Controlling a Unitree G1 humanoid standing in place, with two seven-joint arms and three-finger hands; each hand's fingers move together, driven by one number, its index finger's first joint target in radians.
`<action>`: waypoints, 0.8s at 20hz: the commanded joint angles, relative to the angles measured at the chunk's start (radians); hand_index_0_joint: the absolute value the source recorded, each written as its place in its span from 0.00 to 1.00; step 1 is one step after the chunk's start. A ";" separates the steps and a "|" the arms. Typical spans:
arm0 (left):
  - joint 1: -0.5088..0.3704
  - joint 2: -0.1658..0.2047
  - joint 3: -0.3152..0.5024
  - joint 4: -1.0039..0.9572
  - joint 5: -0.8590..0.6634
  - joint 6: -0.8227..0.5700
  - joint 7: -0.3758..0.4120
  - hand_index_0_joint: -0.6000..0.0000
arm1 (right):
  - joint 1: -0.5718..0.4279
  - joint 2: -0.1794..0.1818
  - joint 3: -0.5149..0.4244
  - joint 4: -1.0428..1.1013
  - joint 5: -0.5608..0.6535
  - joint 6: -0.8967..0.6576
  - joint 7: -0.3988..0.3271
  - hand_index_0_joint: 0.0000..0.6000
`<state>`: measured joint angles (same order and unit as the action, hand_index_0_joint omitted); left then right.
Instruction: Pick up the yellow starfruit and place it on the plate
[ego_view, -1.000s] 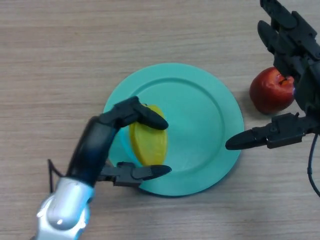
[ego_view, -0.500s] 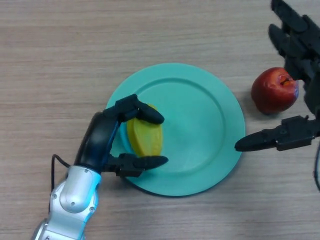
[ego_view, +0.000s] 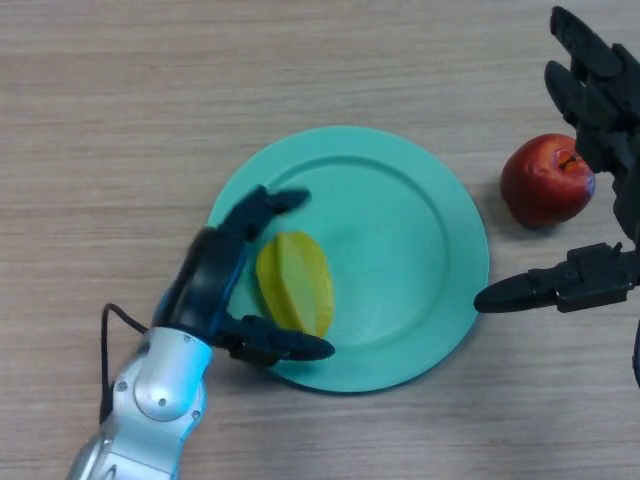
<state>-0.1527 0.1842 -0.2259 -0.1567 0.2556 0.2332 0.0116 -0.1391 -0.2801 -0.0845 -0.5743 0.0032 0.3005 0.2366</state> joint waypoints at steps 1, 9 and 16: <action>-0.013 0.006 0.039 -0.134 -0.031 -0.079 -0.002 1.00 | -0.046 -0.031 -0.059 -0.067 0.023 -0.137 -0.052 0.00; 0.025 0.019 0.218 -0.347 -0.290 -0.177 -0.080 1.00 | -0.016 -0.020 -0.054 -0.081 0.015 -0.155 -0.036 0.00; 0.024 0.095 0.376 -0.340 -0.469 -0.209 -0.135 1.00 | -0.050 -0.010 -0.029 -0.021 -0.055 -0.187 -0.128 0.00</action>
<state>-0.0964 0.2514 0.1104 -0.4476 -0.1763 0.1842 -0.1284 -0.1570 -0.2713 -0.0744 -0.5461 -0.0490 0.2613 0.1480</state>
